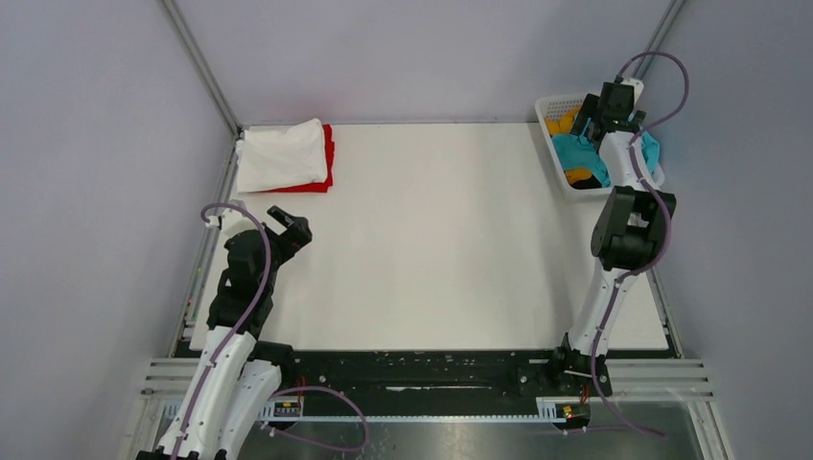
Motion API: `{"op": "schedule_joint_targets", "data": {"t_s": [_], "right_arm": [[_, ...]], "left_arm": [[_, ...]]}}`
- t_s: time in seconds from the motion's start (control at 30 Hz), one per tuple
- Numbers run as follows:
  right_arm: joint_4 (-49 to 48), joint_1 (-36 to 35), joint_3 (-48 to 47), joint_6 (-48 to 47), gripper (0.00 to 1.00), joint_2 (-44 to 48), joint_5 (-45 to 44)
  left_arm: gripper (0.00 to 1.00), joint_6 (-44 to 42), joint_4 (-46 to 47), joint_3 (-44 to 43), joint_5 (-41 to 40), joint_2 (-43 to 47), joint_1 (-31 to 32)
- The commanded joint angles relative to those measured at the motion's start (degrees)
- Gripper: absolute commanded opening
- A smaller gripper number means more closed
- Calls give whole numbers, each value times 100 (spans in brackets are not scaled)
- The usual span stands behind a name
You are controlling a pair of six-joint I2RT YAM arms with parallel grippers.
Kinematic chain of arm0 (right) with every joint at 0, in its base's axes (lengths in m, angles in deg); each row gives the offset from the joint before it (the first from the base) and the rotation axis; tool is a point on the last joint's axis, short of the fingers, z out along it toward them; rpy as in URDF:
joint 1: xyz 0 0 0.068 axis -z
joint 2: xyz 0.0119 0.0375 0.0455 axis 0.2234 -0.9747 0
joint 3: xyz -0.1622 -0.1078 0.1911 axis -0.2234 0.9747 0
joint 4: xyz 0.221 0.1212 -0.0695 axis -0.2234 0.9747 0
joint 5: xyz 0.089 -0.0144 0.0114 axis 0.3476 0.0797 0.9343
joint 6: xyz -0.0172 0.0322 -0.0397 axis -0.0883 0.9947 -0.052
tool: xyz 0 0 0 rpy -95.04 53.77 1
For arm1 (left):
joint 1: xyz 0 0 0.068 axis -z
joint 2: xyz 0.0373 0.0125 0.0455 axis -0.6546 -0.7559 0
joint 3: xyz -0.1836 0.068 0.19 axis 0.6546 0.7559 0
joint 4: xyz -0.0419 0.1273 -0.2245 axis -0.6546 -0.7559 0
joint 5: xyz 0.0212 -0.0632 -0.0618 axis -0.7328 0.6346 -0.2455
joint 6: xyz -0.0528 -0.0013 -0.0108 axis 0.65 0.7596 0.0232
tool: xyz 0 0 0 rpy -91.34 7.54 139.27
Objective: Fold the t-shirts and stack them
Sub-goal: Grab crumpled tshirt from bin with the right arm
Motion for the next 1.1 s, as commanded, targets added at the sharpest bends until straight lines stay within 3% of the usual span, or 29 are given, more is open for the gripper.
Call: {"op": "schedule_joint_targets", "data": {"t_s": [0.0, 0.27, 0.47, 0.6, 0.77, 0.97, 1.07], "right_arm": [[106, 161, -1229, -466, 99, -949, 32], [1081, 239, -3776, -652, 90, -2723, -79], [954, 246, -3646, -685, 75, -2799, -57], [949, 254, -3317, -715, 60, -2633, 161], [1141, 279, -3106, -760, 50, -2504, 564], [1279, 290, -3168, -785, 11, -2252, 779], [1279, 290, -3155, -664, 0, -1886, 835]], "left_arm": [[99, -38, 574, 117, -148, 3, -8], [99, -47, 717, 144, -159, -214, -8], [99, -25, 635, 68, -175, -375, -8], [99, -11, 638, 90, -205, -372, -10], [99, -10, 603, 99, -244, -306, -8], [99, 18, 451, 38, -286, -251, -8], [99, 15, 427, 39, -226, -175, -8]]}}
